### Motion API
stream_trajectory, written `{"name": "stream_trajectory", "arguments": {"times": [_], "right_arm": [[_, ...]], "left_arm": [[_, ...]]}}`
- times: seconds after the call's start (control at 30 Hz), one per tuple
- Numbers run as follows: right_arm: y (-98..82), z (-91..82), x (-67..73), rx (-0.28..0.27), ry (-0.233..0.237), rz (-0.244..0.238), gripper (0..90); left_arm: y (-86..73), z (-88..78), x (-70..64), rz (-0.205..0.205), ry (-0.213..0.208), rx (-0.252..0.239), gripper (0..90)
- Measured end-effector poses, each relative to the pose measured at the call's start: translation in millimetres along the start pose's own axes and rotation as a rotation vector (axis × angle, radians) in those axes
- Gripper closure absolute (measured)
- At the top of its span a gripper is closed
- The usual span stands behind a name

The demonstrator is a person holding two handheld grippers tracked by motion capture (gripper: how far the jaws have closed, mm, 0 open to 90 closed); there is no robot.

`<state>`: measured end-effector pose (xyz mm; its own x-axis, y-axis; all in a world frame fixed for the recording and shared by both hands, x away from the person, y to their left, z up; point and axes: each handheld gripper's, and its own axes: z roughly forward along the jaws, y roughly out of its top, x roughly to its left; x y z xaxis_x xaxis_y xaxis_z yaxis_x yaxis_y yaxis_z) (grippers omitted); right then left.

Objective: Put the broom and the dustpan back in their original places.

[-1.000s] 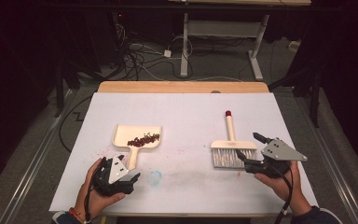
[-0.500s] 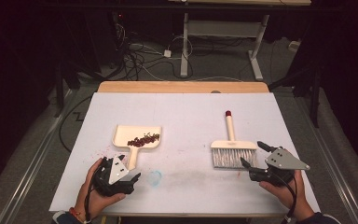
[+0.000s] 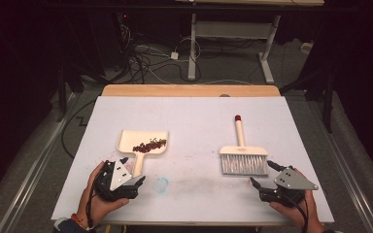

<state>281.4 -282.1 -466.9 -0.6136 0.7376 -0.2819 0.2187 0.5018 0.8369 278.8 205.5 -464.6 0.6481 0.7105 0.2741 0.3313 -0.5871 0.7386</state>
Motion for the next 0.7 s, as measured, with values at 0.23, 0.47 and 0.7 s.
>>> {"name": "stream_trajectory", "arguments": {"times": [0.23, 0.47, 0.7], "right_arm": [[-2.1, -2.3, 6.3, -0.009, 0.024, 0.001, 19.7], [-1.4, -1.6, 8.0, -0.005, 0.018, 0.005, 18.9], [0.6, -1.6, 9.5, -0.009, 0.017, 0.009, 19.1]], "left_arm": [[1.7, 0.7, -3.7, 0.017, 0.006, -0.011, 18.6], [0.2, -0.2, -5.6, 0.032, 0.004, -0.007, 18.5], [-0.5, -0.9, -6.8, 0.044, 0.000, -0.005, 18.5]]}}
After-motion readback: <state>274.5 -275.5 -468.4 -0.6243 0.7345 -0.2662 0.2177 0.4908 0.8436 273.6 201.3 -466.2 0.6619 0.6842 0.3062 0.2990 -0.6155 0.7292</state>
